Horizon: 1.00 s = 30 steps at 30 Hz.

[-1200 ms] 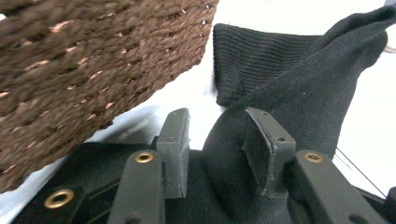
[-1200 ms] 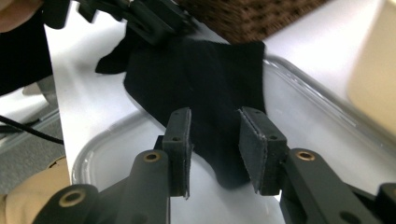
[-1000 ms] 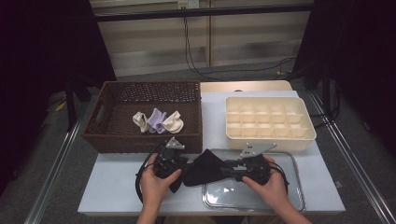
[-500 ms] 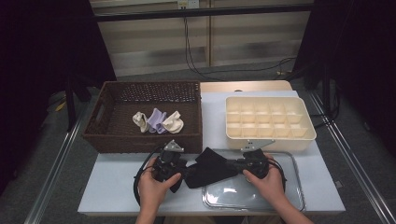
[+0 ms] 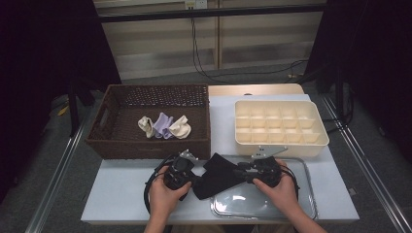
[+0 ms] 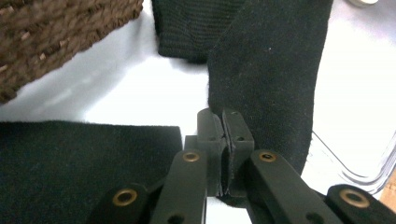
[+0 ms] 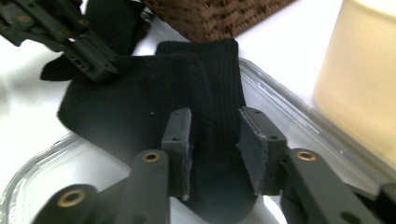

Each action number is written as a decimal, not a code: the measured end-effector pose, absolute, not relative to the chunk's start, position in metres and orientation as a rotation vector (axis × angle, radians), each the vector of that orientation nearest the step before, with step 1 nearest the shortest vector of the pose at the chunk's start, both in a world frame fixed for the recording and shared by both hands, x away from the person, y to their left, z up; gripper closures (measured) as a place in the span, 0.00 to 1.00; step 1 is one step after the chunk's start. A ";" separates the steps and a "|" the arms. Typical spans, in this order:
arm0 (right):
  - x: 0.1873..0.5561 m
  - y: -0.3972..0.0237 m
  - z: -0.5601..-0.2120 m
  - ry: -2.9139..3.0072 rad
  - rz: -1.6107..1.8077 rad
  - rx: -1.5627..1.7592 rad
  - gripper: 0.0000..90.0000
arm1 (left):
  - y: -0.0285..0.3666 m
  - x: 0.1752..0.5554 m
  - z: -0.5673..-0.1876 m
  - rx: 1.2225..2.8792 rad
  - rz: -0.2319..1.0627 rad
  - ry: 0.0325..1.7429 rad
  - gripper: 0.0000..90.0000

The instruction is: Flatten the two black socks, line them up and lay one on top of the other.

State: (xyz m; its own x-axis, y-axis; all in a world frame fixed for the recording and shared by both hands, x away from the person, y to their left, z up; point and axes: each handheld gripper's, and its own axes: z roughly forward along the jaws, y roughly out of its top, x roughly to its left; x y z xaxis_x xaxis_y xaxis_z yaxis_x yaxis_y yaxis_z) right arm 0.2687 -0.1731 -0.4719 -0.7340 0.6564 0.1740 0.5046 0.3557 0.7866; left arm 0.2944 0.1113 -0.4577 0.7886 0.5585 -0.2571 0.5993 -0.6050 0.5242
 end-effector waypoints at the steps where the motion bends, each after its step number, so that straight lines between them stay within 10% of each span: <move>1: 0.267 -0.173 -0.469 2.431 1.320 1.051 0.63 | 0.111 0.295 -0.455 2.363 -0.088 0.852 0.97; 23: 0.259 -0.109 -0.475 2.557 1.271 0.857 0.51 | 0.093 0.305 -0.435 2.259 -0.093 0.794 0.97; 30: 0.262 -0.104 -0.479 2.571 1.201 0.849 0.94 | 0.093 0.305 -0.436 2.254 -0.095 0.776 0.96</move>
